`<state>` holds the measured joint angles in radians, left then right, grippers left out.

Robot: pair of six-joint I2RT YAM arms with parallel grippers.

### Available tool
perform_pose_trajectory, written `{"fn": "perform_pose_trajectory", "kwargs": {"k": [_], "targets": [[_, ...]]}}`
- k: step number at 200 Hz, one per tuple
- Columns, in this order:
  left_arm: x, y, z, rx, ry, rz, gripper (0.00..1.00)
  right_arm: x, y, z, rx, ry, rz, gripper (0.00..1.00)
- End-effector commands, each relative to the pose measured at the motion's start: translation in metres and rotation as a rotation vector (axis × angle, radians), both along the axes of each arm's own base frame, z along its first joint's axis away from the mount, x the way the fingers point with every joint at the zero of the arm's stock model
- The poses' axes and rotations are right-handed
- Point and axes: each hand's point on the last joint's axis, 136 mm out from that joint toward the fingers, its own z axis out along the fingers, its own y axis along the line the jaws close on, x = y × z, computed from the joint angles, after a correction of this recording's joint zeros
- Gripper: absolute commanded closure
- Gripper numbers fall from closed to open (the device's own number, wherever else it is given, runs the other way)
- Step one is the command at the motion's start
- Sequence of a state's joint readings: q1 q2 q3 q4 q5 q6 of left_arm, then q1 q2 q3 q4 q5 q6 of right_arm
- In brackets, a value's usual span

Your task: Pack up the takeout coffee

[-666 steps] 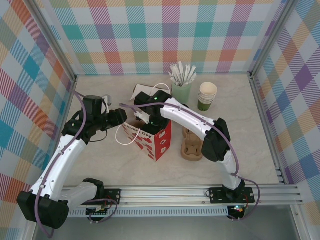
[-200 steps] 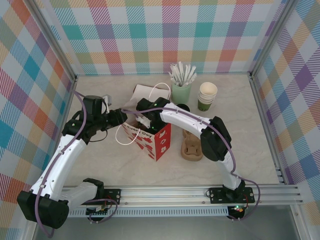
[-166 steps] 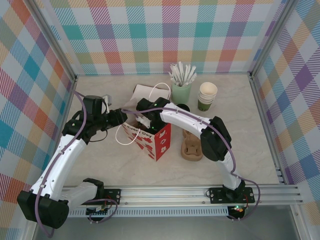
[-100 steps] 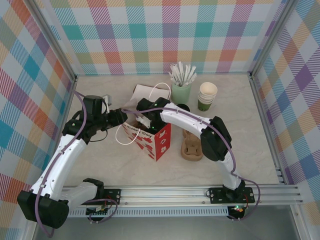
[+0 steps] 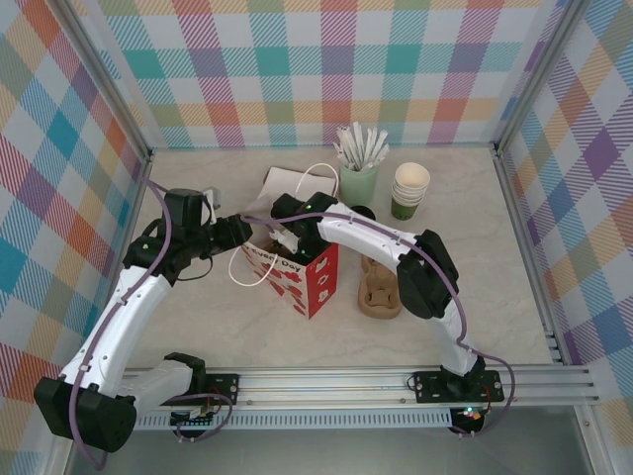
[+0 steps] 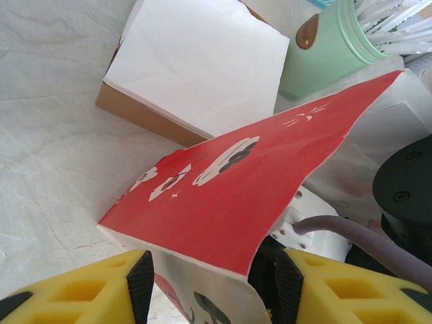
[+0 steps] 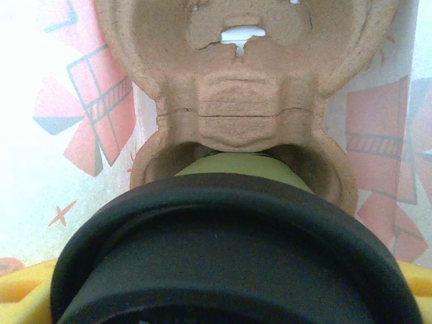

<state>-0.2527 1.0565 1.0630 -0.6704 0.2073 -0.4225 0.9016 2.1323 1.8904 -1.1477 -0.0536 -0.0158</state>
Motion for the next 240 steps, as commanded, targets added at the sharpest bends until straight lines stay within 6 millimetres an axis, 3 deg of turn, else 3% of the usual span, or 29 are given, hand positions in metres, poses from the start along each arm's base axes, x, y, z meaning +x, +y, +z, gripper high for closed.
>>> {"fn": "perform_pose_trajectory", "kwargs": {"k": [1,40,109,149,240], "targets": [[-0.004,0.004,-0.006,0.038,0.022,-0.001,0.47,-0.009,-0.010,-0.045,-0.072,0.089,-0.009,0.17],[-0.004,0.003,-0.004,0.032,0.018,-0.005,0.47,-0.004,-0.003,-0.021,-0.024,0.072,-0.027,0.15],[-0.007,0.005,-0.003,0.043,0.014,-0.011,0.47,0.007,0.003,0.035,0.051,0.002,-0.072,0.00],[-0.007,0.001,0.000,0.028,0.011,-0.023,0.47,0.012,0.004,0.060,0.070,-0.031,-0.097,0.00],[-0.004,-0.001,0.000,0.022,0.016,-0.026,0.44,0.023,0.005,0.154,0.189,-0.165,-0.119,0.00]]}}
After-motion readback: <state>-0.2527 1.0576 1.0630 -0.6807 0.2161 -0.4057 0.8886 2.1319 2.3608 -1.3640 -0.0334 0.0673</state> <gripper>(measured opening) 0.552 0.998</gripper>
